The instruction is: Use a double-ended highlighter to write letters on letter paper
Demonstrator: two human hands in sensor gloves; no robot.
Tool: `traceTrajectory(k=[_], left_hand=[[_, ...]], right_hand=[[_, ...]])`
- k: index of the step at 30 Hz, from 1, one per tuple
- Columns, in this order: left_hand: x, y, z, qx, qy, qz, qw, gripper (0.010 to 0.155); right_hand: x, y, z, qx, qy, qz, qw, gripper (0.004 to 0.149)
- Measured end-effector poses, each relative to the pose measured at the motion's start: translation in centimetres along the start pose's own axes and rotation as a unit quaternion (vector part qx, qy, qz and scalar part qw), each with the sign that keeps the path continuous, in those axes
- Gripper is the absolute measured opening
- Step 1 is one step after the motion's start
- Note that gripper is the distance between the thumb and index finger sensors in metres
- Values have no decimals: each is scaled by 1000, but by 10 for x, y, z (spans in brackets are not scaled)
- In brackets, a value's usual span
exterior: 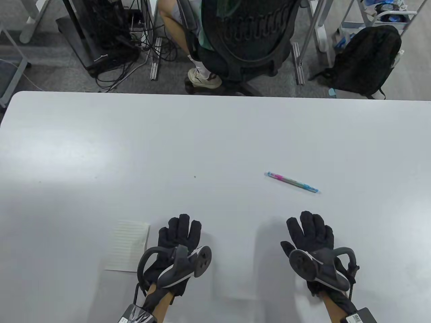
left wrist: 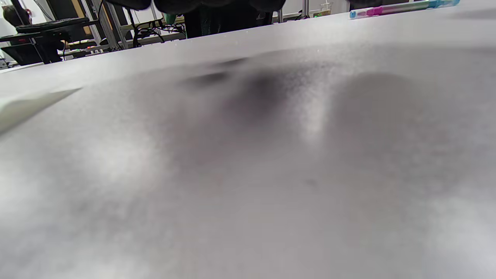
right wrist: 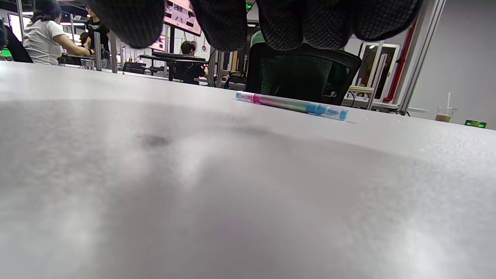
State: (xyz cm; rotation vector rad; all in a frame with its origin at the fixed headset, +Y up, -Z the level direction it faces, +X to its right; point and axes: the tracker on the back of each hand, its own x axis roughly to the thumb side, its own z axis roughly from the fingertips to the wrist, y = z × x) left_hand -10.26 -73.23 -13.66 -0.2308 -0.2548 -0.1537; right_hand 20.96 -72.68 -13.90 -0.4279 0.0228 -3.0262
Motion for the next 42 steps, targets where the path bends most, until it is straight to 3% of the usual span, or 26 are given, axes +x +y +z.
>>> traceTrajectory(k=[18, 34, 42], left_hand=[[-1, 5, 4, 18, 9, 15, 1000, 75], [-7, 1, 4, 5, 10, 12, 1000, 75], [-9, 3, 4, 6, 12, 17, 1000, 75]], right_hand=[[-3, 1, 3, 3, -7, -8, 1000, 69], [5, 7, -1, 13, -7, -3, 1000, 68], [6, 5, -14, 16, -5, -7, 1000, 68]])
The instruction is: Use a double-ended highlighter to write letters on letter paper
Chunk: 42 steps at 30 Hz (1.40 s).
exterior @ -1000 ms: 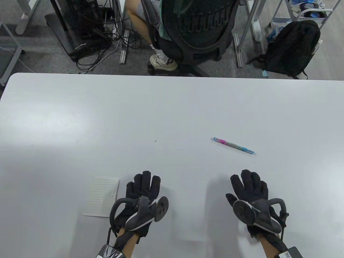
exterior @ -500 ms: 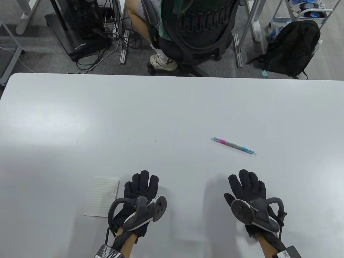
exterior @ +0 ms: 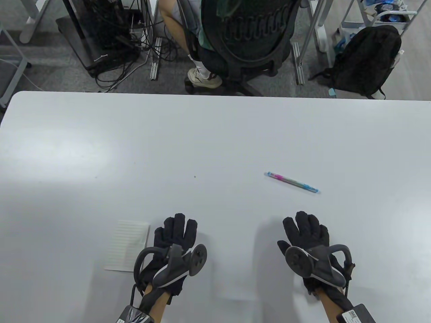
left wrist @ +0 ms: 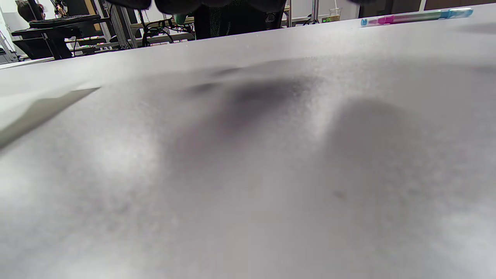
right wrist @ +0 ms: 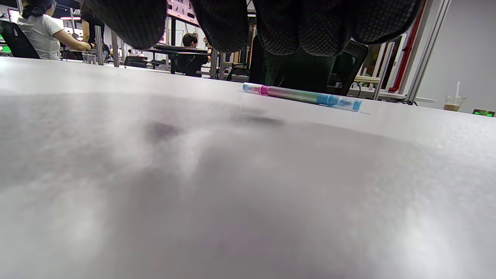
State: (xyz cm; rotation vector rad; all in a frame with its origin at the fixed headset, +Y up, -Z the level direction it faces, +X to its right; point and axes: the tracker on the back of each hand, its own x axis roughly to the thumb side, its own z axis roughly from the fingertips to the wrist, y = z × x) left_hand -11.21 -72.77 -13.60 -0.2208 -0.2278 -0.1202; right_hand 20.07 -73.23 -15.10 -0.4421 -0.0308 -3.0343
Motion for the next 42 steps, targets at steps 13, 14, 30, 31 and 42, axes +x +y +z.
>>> traceTrajectory(k=[13, 14, 30, 31, 42], left_hand=[[-3, 3, 0, 4, 1, 14, 1000, 75], [-3, 3, 0, 4, 1, 14, 1000, 75], [0, -2, -4, -9, -6, 10, 1000, 74], [0, -2, -3, -9, -7, 11, 1000, 74], [0, -2, -4, -11, -10, 15, 1000, 74]], right_hand=[[-49, 0, -88, 3, 72, 20, 997, 64], [-52, 1, -93, -11, 78, 15, 997, 63], [-82, 14, -129, 77, 122, 33, 989, 54], [-82, 14, -129, 79, 122, 34, 989, 53], [-77, 9, -122, 39, 92, 79, 992, 45]])
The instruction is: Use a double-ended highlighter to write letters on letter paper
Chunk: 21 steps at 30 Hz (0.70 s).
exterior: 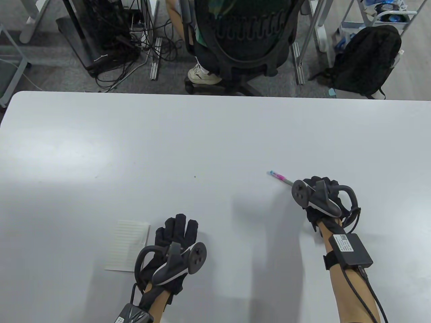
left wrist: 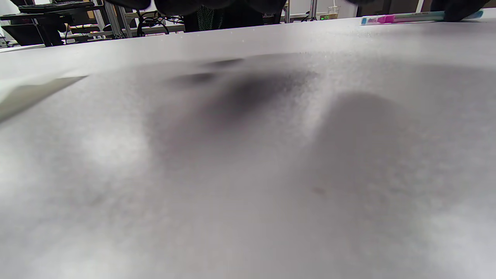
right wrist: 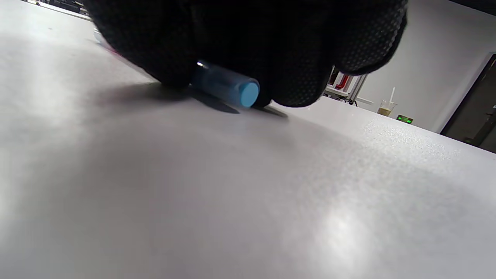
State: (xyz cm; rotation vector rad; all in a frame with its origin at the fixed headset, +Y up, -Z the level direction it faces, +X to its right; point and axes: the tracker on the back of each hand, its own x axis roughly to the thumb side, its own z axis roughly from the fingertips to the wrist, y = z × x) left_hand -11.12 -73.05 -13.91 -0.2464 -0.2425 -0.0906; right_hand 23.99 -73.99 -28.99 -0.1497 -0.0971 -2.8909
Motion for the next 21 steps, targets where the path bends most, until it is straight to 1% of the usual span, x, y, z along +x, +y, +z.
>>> traceTrajectory(k=[5, 11, 16, 21], left_hand=[[3, 0, -1, 1, -7, 4, 1000, 74], [5, -1, -1, 1, -14, 12, 1000, 75], [11, 5, 0, 10, -30, 46, 998, 80], [18, 8, 3, 20, -42, 43, 998, 84]], right_hand=[[5, -12, 17, -26, -15, -10, 999, 45], [24, -33, 46, -60, -51, -12, 997, 45], [51, -45, 76, -74, -95, -14, 993, 45], [79, -52, 103, -87, -143, -6, 986, 45]])
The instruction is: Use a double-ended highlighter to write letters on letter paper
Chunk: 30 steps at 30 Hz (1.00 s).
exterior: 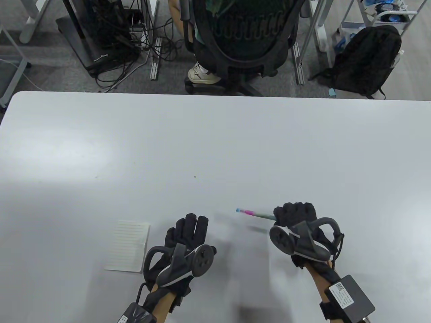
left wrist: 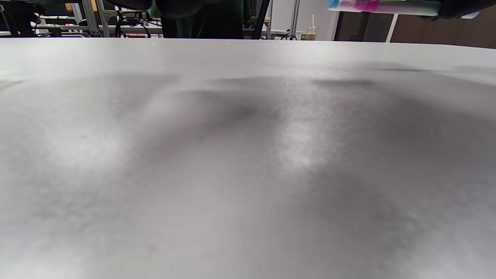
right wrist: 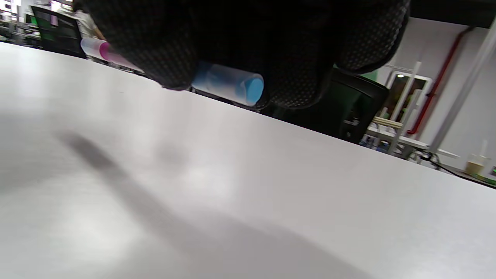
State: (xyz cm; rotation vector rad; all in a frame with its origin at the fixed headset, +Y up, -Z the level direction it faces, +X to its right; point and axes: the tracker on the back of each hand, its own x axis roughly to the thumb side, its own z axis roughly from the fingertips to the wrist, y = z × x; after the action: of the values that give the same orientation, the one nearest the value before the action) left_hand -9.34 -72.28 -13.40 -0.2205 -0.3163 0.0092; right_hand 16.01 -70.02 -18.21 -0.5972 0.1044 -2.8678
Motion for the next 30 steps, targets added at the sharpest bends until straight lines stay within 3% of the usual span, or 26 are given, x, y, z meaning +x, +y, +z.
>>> traceTrajectory(k=[14, 24, 30], left_hand=[[13, -1, 1, 0, -29, -18, 999, 84], [16, 0, 2, 3, -38, -24, 999, 59], [17, 2, 3, 11, -42, -30, 999, 53]], right_hand=[[68, -15, 17, -23, -84, -12, 996, 45], [84, -19, 21, -45, -92, -27, 994, 46], [84, -19, 22, -44, -90, -30, 994, 46]])
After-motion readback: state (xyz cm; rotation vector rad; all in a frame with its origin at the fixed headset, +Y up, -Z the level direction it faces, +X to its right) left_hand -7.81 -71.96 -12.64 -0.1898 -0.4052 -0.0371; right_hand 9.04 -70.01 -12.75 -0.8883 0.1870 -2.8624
